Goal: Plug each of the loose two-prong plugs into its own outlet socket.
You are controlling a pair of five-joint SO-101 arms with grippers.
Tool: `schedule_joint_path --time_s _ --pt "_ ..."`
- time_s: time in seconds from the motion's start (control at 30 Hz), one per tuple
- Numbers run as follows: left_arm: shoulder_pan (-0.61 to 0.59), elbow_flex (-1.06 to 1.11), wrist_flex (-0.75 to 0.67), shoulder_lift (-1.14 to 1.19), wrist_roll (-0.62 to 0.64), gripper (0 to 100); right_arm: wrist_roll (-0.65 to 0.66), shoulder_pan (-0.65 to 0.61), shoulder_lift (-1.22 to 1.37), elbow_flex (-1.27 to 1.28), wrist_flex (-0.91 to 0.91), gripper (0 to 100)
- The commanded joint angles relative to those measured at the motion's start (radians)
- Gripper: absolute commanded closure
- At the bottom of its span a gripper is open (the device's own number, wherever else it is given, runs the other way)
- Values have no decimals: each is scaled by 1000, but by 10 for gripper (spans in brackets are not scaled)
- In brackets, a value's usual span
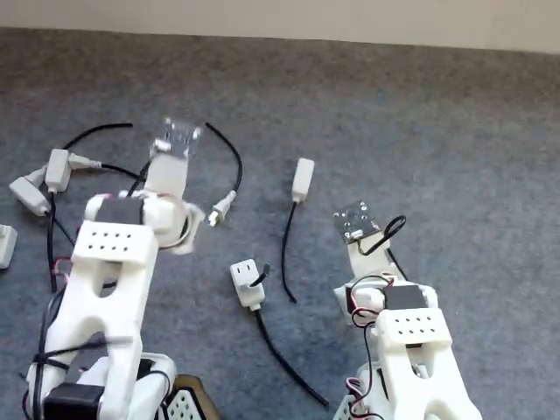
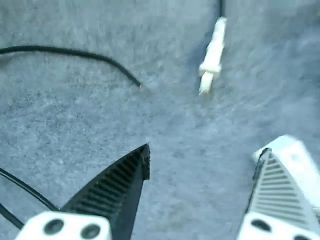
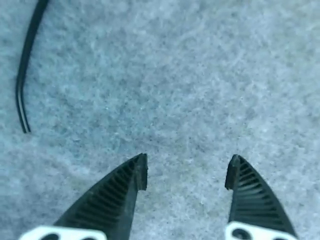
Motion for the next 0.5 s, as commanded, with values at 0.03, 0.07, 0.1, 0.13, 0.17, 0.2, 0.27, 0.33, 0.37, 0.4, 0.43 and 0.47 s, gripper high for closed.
schedule_joint_path --time_s 0.03,0.07,0.1,0.13,0.17,0.2,0.27,0.33,0.37,0.4,0.43,0.47 --pt "193 -199 224 -2 325 666 -9 7 -21 -7 -15 749" --pt "220 -196 232 4 371 666 -9 7 -21 -7 -15 749" --pt "236 -189 216 22 407 666 -9 7 -21 -7 -15 749" --pt "240 -177 192 53 433 666 -9 7 -21 -7 -15 749" --pt "245 -166 169 90 457 666 -9 7 -21 -7 -15 749" --pt "246 -159 150 133 482 666 -9 7 -21 -7 -15 749" --pt "259 -156 110 237 531 666 -9 7 -21 -7 -15 749" --pt "274 -162 80 348 554 666 -9 7 -21 -7 -15 749" --pt "280 -162 63 395 557 666 -9 7 -21 -7 -15 749" --pt "298 -168 46 447 557 666 -9 7 -21 -7 -15 749" --pt "317 -180 40 498 557 666 -9 7 -19 -7 -15 749" --pt "337 -194 41 545 557 668 -9 7 -19 -5 -15 749"
